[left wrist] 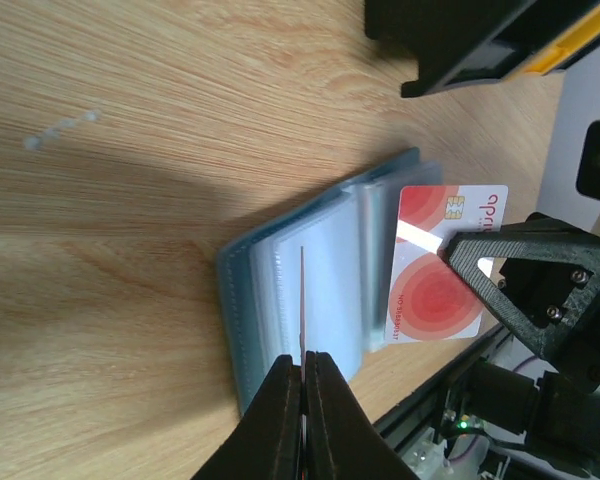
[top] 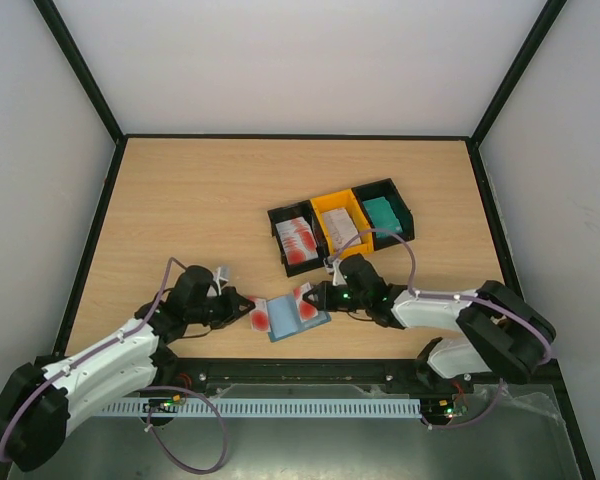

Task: Put the credit cards into the card holder
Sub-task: Insert the credit card into the card holder.

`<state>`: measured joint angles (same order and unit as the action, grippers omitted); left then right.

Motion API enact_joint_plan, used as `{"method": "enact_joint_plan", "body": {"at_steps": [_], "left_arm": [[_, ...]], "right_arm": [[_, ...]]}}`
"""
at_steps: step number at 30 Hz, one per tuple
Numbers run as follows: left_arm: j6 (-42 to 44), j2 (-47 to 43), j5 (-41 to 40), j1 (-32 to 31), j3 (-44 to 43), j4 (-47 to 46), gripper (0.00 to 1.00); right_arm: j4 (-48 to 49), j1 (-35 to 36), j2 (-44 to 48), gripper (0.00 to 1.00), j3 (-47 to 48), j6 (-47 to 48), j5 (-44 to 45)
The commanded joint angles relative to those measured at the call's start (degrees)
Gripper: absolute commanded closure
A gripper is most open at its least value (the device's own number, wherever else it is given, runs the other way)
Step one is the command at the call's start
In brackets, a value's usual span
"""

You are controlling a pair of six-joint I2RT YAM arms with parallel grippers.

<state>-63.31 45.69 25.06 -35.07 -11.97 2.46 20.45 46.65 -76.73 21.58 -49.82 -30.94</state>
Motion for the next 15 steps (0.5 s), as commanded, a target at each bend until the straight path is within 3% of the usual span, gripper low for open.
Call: {"method": "enact_joint_plan", "body": {"at_steps": [1,15], "left_arm": [[-0.1,0.6,-2.1,-0.3,1.4,-0.3,0.98],[2.0,2.8,-2.9,-0.2,0.8,2.9,0.97]], "right_arm": [[6.0,0.4,-2.5,0.98,-1.1,3.3,0.9],[15.7,0.8,-10.1,0.98,-2.4,-0.1,-4.3]]}}
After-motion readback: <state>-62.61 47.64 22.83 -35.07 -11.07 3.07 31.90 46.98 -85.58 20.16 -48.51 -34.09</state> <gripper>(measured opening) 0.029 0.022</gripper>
